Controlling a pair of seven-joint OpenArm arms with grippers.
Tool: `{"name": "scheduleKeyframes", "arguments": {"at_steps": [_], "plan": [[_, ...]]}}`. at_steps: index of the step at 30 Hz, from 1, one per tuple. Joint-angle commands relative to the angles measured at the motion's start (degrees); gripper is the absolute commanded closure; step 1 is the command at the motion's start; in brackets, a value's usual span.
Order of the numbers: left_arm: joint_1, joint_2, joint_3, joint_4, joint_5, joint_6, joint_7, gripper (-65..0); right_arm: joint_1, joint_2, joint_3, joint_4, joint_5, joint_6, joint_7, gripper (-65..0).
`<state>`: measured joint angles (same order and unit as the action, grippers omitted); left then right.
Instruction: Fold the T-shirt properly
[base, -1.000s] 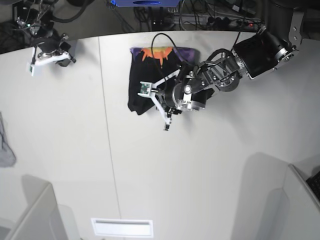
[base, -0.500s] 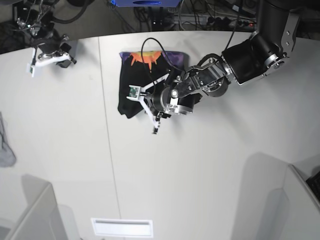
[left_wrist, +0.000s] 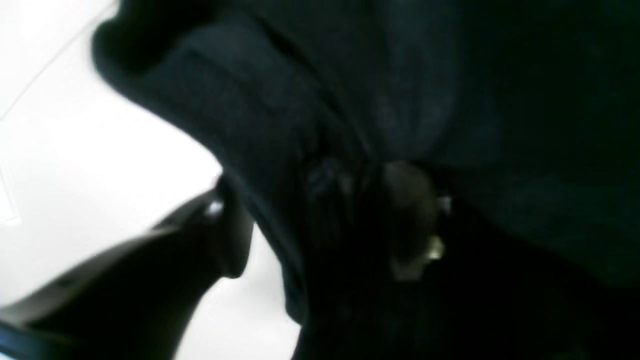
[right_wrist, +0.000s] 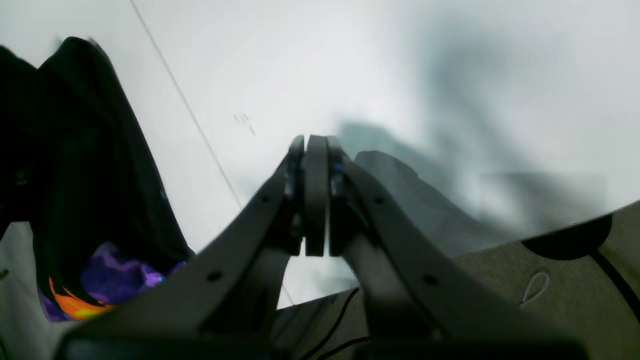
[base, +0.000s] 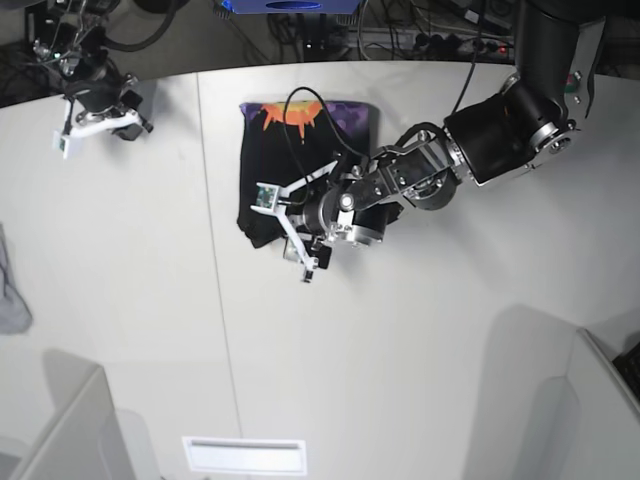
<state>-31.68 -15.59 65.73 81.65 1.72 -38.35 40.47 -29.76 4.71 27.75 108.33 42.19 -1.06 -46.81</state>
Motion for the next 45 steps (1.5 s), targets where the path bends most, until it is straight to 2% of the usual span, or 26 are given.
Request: {"name": "scheduleKeyframes", "arguments": {"at_steps": [1, 5, 7, 12, 16, 21, 23, 25, 27, 28, 30, 32, 35, 40, 43, 45], "plan": [[-0.89, -0.54, 0.16, -0.20, 0.61, -1.65, 2.30, -46.2, -0.18, 0.61, -0.01, 1.07, 0.49, 0.40, 0.61, 0.0], [-2.56, -0.45, -0.20, -0.02, 0.61, -1.65, 2.30, -51.5, -0.18, 0.87, -2.56, 1.07, 0.49, 0.40, 0.96, 0.0], [-2.47, -0.62, -3.54, 1.39, 0.61, -1.65, 2.30, -51.8, -0.18, 0.87, -3.44, 1.07, 0.49, 0.40, 0.96, 0.0], [-0.36, -0.54, -18.75, 8.77, 0.79, -1.65, 2.30, -52.0, -0.09, 0.96, -4.85, 1.07, 0.49, 0.40, 1.14, 0.0], [2.71, -0.27, -28.50, 15.45, 0.35, -1.65, 2.30, -51.5, 0.62, 2.28, -5.02, 2.39, 0.49, 0.40, 1.14, 0.0], [12.12, -0.19, -41.87, 27.14, 0.35, -1.65, 4.67, -50.2, 0.18, 3.77, -4.93, 6.52, 0.49, 0.40, 1.14, 0.0], [16.96, -0.19, -46.97, 30.75, 0.79, -1.65, 5.11, -42.5, 0.09, 5.36, -5.02, 6.61, 0.49, 0.40, 1.14, 0.0], [21.97, -0.71, -51.98, 32.68, 0.79, -1.65, 5.03, -25.2, -0.09, 6.50, -5.02, 6.70, 0.40, 0.66, 1.14, 0.0], [25.84, -0.71, -57.60, 32.77, 0.79, -1.65, 4.94, -4.8, -0.70, 7.91, -5.02, 6.79, 0.40, 3.39, 1.22, 0.0], [27.68, -0.71, -60.94, 32.77, 0.61, -1.65, 4.94, 0.0, -0.79, 8.61, -4.85, 6.87, 0.40, 5.94, 1.31, 0.0], [31.11, -0.71, -66.66, 32.77, 0.35, -1.65, 3.97, 0.0, -1.93, 9.66, -4.49, 6.87, 0.40, 10.33, 2.54, 0.0], [35.24, -0.80, -72.20, 32.68, 0.35, -1.65, -1.92, 0.0, -3.87, 10.89, -4.41, 6.87, 0.31, 13.68, 5.27, 0.0], [42.98, -2.21, -78.00, 32.60, 0.35, -1.65, -14.67, 0.0, -7.12, 12.83, -4.41, 6.87, 0.31, 16.31, 9.14, 0.0], [57.13, -4.49, -83.54, 31.98, 0.35, -1.65, -36.91, 0.0, -12.04, 15.99, -4.41, 6.87, 0.31, 16.58, 11.95, 0.0], [64.34, -4.58, -86.44, 31.72, 0.35, -1.65, -45.87, 0.0, -14.33, 16.87, -4.41, 6.96, 0.31, 16.75, 11.95, 0.0], [68.82, -4.67, -88.11, 31.63, 0.35, -1.65, -49.65, 0.0, -16.35, 18.10, -4.41, 6.96, 0.31, 17.81, 11.69, 0.0]]}}
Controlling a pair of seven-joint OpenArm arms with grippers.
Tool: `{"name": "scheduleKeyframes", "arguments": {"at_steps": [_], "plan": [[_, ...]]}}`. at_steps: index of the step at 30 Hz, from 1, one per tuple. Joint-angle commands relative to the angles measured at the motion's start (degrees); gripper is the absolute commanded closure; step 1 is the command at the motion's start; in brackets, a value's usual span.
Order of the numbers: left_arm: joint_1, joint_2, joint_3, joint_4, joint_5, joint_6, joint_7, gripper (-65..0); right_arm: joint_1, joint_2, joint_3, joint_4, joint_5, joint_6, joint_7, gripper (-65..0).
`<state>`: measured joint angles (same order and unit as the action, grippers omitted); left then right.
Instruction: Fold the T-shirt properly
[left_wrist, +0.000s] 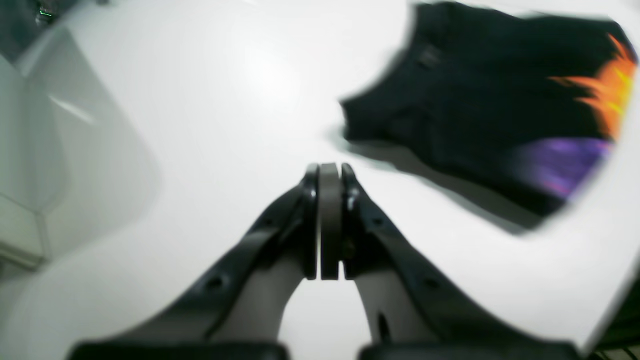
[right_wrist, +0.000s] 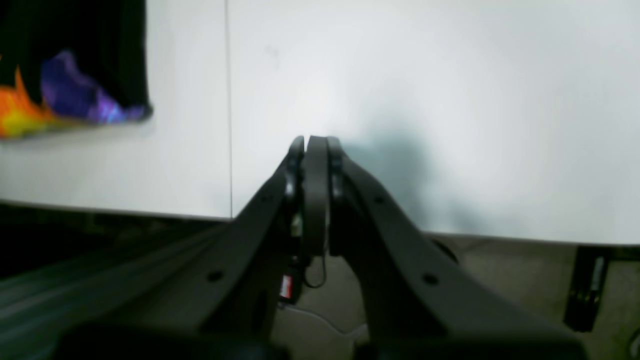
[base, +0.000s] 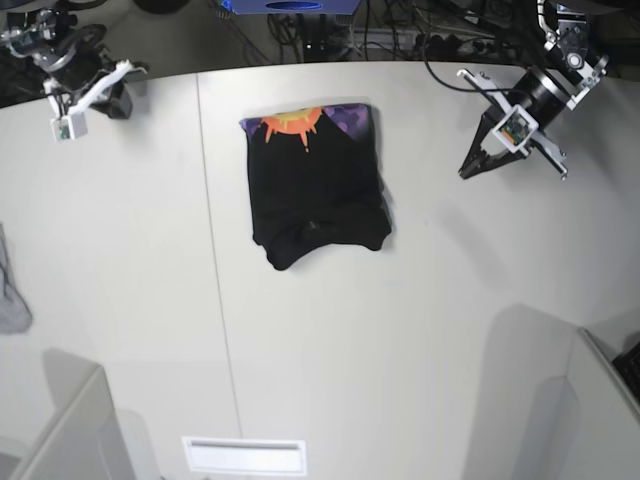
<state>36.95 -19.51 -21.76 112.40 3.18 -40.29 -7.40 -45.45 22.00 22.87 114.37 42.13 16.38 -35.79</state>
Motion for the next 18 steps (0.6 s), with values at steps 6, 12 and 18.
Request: {"name": "scheduleKeyframes", "arguments": {"at_steps": [6, 12, 18], "plan": [[10.74, -0.84, -2.29, -1.85, -1.03, 0.29, -4.34, 0.0, -8.66, 2.57, 0.47, 0.93, 0.38, 4.06, 0.58, 0.0], [17.34, -0.67, -0.70, -9.23, -1.03, 0.29, -5.57, 0.0, -15.60, 2.40, -0.15, 0.49, 0.38, 4.23, 0.32, 0.0], [17.86, -0.58, 4.31, -22.33, -0.67, 0.29, -9.61, 0.0, -16.92, -1.82, -4.19, 0.40, -10.96, 4.23, -4.25, 0.0]]}}
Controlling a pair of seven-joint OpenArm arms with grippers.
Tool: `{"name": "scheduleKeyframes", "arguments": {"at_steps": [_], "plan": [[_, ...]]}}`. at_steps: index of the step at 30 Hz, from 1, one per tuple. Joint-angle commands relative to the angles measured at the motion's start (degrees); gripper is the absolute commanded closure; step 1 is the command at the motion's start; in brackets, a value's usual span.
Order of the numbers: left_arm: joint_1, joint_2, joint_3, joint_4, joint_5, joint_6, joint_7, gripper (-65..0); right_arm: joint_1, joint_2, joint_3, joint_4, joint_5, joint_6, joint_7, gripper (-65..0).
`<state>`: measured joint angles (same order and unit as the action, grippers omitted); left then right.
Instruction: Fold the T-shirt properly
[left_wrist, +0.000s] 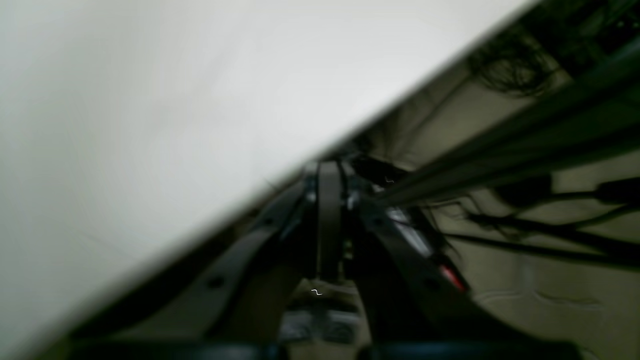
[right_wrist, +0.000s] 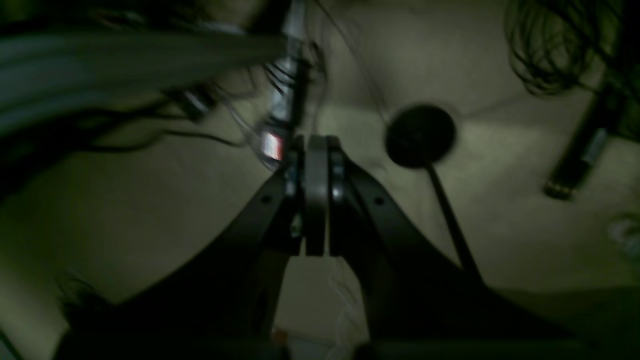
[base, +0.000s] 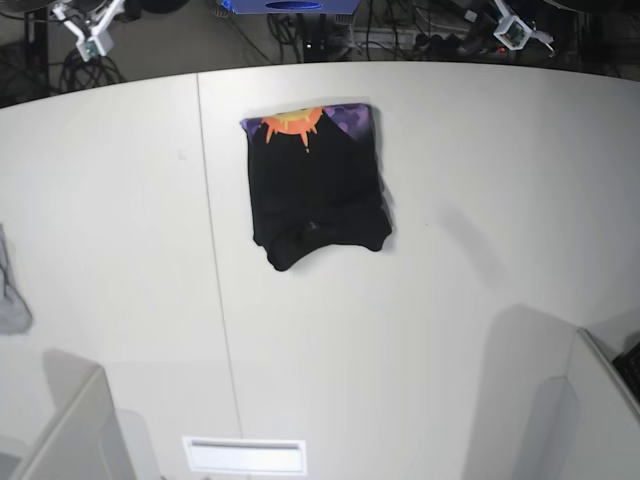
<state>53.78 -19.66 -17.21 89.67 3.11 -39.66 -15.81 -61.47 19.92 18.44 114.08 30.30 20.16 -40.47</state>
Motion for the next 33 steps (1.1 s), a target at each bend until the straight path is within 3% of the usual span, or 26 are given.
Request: {"name": "scheduleKeyframes", "arguments": {"at_steps": [1, 4, 7, 12, 20, 25, 28, 33], "plan": [[1.03, -0.43, 0.47, -1.80, -0.61, -0.34, -1.99, 0.0, -0.81, -0.63, -1.69, 0.34, -2.66, 0.45, 0.34, 0.0], [0.59, -0.43, 2.93, -7.51, -0.61, -0.34, -2.96, 0.0, 0.07, -2.30, -8.99, -3.01, -13.47, 0.45, 0.51, 0.0], [-0.20, -0.52, 5.04, -13.32, -0.61, -0.34, -3.04, 0.0, 2.79, -2.38, -17.07, -9.42, -19.97, 0.45, 0.78, 0.0], [-5.21, -0.25, 7.15, -25.18, -0.61, -0.34, -3.04, 0.0, 9.47, -2.30, -25.07, -22.35, -20.06, 0.45, 1.04, 0.0], [-19.01, 2.56, 9.26, -52.88, -0.61, -0.34, -4.89, 0.0, 23.10, -2.03, -33.07, -50.92, -20.33, 0.45, 12.38, 0.0], [-28.15, 4.76, 9.34, -70.55, -0.52, -0.34, -10.69, 0.0, 34.09, -2.38, -37.21, -74.83, -20.15, 0.45, 25.83, 0.0], [-33.60, 5.73, 9.34, -79.51, -0.52, -0.34, -10.60, 0.0, 39.36, -4.85, -37.65, -88.90, -20.24, 0.45, 37.35, 0.0], [-38.53, 7.40, 9.34, -83.12, -0.52, -0.34, -10.60, 0.0, 45.43, -8.54, -37.56, -105.16, -20.15, 0.01, 56.25, 0.0]]}}
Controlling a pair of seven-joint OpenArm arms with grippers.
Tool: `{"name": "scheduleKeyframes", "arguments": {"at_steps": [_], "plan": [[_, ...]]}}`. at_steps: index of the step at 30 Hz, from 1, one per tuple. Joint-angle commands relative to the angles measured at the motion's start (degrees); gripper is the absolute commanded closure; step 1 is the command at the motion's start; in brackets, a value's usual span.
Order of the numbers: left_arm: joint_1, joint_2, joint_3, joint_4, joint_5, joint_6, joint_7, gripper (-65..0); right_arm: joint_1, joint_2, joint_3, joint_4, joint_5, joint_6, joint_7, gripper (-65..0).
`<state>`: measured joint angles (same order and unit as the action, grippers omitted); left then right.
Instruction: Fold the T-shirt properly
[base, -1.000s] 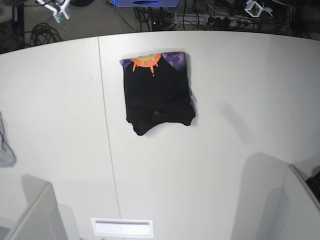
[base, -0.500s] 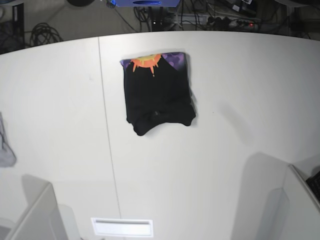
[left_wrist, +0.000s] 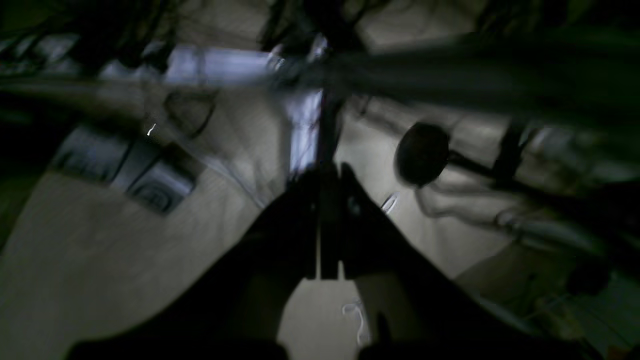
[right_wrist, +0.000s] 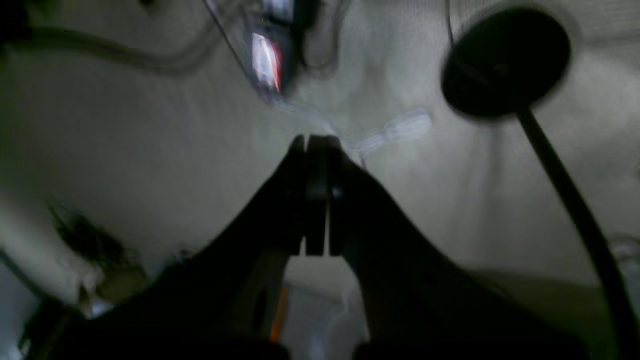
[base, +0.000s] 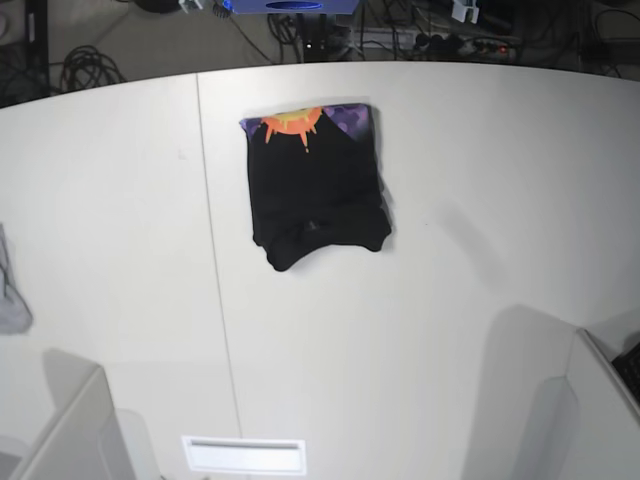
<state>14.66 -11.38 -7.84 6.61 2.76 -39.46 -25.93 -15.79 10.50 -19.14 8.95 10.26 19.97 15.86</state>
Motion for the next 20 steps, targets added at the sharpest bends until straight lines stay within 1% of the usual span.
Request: {"name": "scheduleKeyframes", "arguments": {"at_steps": [1, 2, 3, 4, 5, 7, 10, 12, 20], "plan": [[-0.02, -0.89, -0.12, -0.06, -0.17, -0.54, -0.48, 0.0, 0.28, 0.44, 0.10, -0.73, -0.11, 0.21, 1.51, 0.0], [-0.81, -0.89, -0.12, -0.06, -0.17, -0.54, -0.48, 0.0, 0.80, -0.17, 0.10, -0.91, -0.11, 0.21, 2.47, 0.0], [-1.25, -0.89, -0.12, -0.06, -0.17, 1.35, -0.75, 0.0, 1.24, -0.79, 0.10, -0.91, -0.02, 0.21, 2.47, 0.0], [-1.60, -0.80, -0.12, -0.06, -0.17, 4.25, -0.84, 0.0, 1.86, -1.32, 0.19, -0.91, -0.02, 0.21, 2.38, 0.0], [-1.86, -0.62, -0.12, -0.06, -0.17, 6.36, -0.75, 0.0, 2.21, -1.84, 0.19, -0.99, 0.07, 0.21, 2.38, 0.0], [-3.09, 0.61, -0.03, -0.06, -0.17, 10.23, -0.48, 0.0, 2.39, -2.99, 0.19, -1.08, 0.07, 0.21, 2.38, 0.0], [-3.80, 0.96, -0.03, -0.06, -0.17, 13.48, -0.66, 0.0, 2.47, -4.04, 0.10, -0.99, -0.02, 0.21, 2.74, 0.0], [-3.97, 0.87, -0.03, -0.06, -0.17, 14.45, -0.75, 0.0, 2.56, -3.95, 0.10, -0.99, -0.02, 0.21, 2.74, 0.0], [-3.89, 1.05, -0.03, -0.06, -0.17, 14.45, -0.48, 0.0, 3.70, -3.95, 0.10, -0.99, -0.02, 0.21, 2.74, 0.0]]}}
